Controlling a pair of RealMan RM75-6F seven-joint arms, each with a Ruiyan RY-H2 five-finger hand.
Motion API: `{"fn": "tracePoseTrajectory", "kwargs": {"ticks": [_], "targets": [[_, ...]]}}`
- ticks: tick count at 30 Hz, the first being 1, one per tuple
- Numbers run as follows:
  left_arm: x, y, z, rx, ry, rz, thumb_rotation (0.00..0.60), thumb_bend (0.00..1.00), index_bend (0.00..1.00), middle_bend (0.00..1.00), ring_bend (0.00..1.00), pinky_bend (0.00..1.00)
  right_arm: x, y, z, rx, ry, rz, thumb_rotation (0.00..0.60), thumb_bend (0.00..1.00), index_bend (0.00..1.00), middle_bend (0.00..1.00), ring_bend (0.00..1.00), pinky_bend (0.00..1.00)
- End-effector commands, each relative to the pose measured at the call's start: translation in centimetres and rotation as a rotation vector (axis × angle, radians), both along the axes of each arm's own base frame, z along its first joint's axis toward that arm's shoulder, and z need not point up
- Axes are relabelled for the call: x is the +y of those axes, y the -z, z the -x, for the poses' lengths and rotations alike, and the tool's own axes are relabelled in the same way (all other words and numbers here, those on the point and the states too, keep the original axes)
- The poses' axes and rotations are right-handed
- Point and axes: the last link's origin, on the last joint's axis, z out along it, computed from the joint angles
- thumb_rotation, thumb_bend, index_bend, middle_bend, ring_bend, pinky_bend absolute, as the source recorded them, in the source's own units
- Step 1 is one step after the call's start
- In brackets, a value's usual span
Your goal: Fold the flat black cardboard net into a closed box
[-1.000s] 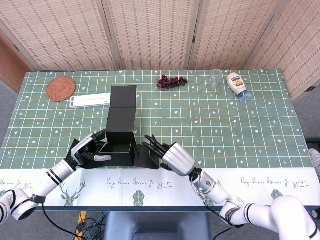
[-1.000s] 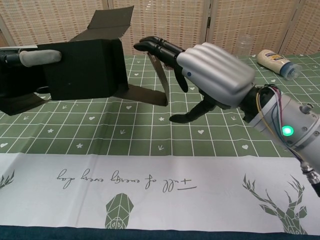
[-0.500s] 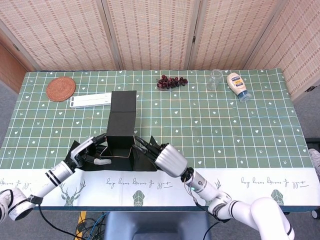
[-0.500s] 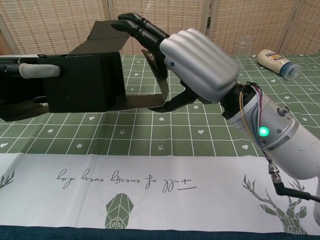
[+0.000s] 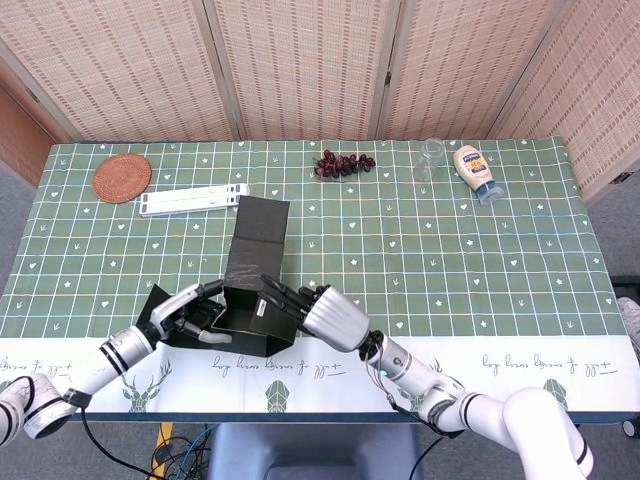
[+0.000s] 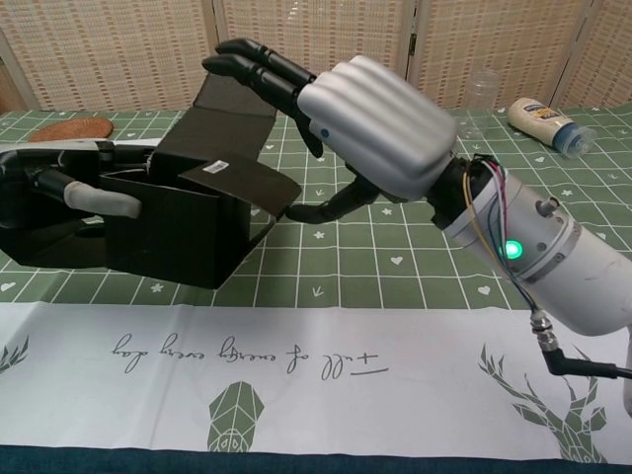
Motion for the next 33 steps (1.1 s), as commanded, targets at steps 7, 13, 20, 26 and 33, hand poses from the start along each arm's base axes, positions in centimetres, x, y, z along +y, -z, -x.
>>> {"fn": "tracePoseTrajectory", "kwargs": {"ticks": [7,13,20,26,33], "targets": [[0.0,2.3,-0.1,0.070,0.055,-0.017,0.600,0.13,0.25,0.21,0.68,0.85,0.3,1.8,0.2,0.111,-0.022,-0.040,0.600,0.15,0.00,0.06,0.62,1.00],[-0.4,3.8,0.1,0.108,0.094,-0.051,0.600,0.13,0.25,0.21,0.68,0.85,0.2,2.9,0.1,0.157,-0.035,-0.064,0.600,0.18,0.00,0.11,0.63,1.00],[-0.4,5.2,0.3,0.141,0.120,-0.071,0.600,0.13,0.24,0.21,0.67,0.85,-0.2,3.6,-0.4,0.195,-0.058,-0.079,0.600,0.21,0.00,0.17,0.66,1.00],[-0.4,6.0,0.4,0.158,0.134,-0.066,0.600,0.13,0.21,0.21,0.67,0.85,-0.4,4.0,-0.9,0.225,-0.076,-0.086,0.600,0.22,0.07,0.21,0.67,1.00],[-0.3,6.1,0.7,0.162,0.132,-0.069,0.600,0.13,0.20,0.20,0.67,0.84,-0.6,4.0,-1.4,0.246,-0.088,-0.100,0.600,0.31,0.15,0.26,0.69,1.00]]}}
